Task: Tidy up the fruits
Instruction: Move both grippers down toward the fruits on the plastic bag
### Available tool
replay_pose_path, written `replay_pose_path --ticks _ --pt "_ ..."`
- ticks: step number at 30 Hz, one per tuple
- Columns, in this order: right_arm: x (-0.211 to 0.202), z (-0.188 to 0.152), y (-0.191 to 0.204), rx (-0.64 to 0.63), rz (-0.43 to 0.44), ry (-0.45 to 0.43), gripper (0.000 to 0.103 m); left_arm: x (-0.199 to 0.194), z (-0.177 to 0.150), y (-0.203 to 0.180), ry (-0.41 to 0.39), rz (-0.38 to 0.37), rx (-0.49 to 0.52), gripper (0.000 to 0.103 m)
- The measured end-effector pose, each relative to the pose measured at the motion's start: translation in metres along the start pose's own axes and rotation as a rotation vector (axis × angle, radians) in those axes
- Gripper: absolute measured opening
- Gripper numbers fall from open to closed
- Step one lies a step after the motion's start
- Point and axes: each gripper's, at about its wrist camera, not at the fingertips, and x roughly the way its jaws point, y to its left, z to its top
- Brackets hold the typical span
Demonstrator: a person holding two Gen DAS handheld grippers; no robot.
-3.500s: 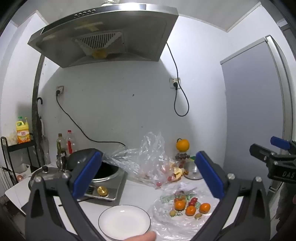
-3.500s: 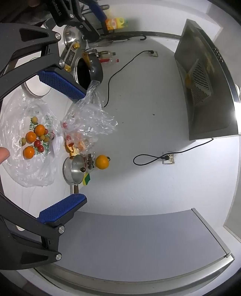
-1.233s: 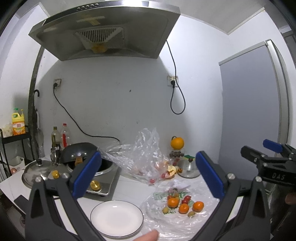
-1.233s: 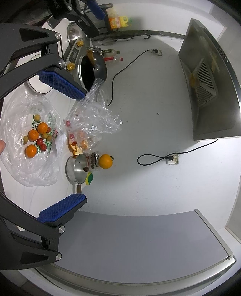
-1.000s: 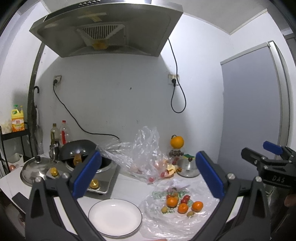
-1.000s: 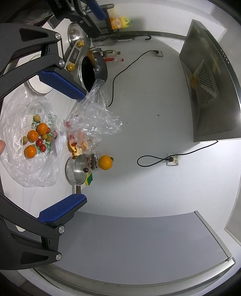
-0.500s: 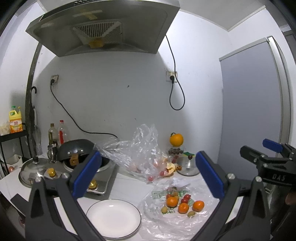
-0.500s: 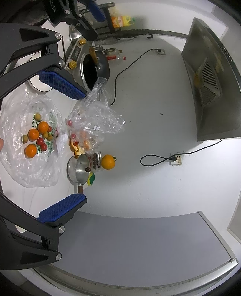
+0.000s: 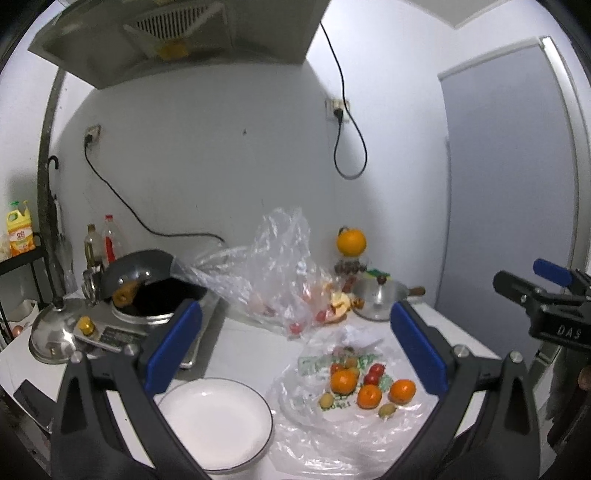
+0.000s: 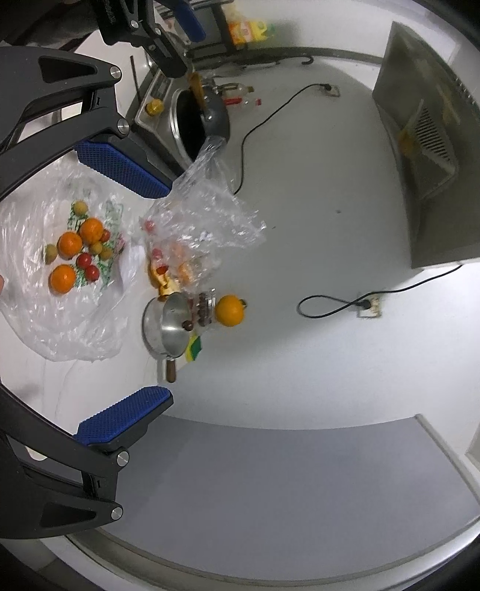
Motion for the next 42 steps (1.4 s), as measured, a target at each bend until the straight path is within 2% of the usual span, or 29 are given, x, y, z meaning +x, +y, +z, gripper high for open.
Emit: replay_pose_path --ticks 8,16,21,27,29,30,32,33,36,42 --pt "0.047 -0.027 -0.019 -0.001 0.011 0.103 0.103 0.055 -0.027 -0.019 0.118 -0.028 0.028 0.103" --pt "0.087 -0.063 -0.015 -0.092 0.059 0.182 0.103 0.104 -0.067 -0.036 0.257 -0.050 0.074 0.102" --pt "0.106 -0.075 -0.018 -0.096 0.091 0.222 0.103 0.124 -0.085 -0.044 0.304 -0.129 0.093 0.102" --pt "0.123 -0.087 -0.028 -0.081 0.131 0.259 0.102 0.141 -0.107 -0.066 0.385 -0.178 0.188 0.090" --pt "0.127 -0.091 -0.029 -0.075 0.148 0.272 0.096 0.149 -0.114 -0.070 0.422 -0.187 0.206 0.083" --pt "0.130 -0.092 -0.029 -0.076 0.157 0.280 0.089 0.153 -0.118 -0.072 0.438 -0.200 0.209 0.079" --pt "0.134 -0.096 -0.028 -0.082 0.170 0.293 0.083 0.162 -0.125 -0.073 0.479 -0.226 0.201 0.062" --pt "0.136 -0.097 -0.028 -0.085 0.177 0.296 0.078 0.168 -0.128 -0.072 0.505 -0.239 0.185 0.058" --pt "0.139 -0.101 -0.028 -0.093 0.183 0.305 0.063 0.179 -0.135 -0.069 0.548 -0.229 0.169 0.055" --pt "0.146 -0.107 -0.029 -0.091 0.216 0.324 0.058 0.197 -0.144 -0.062 0.617 -0.228 0.133 0.051"
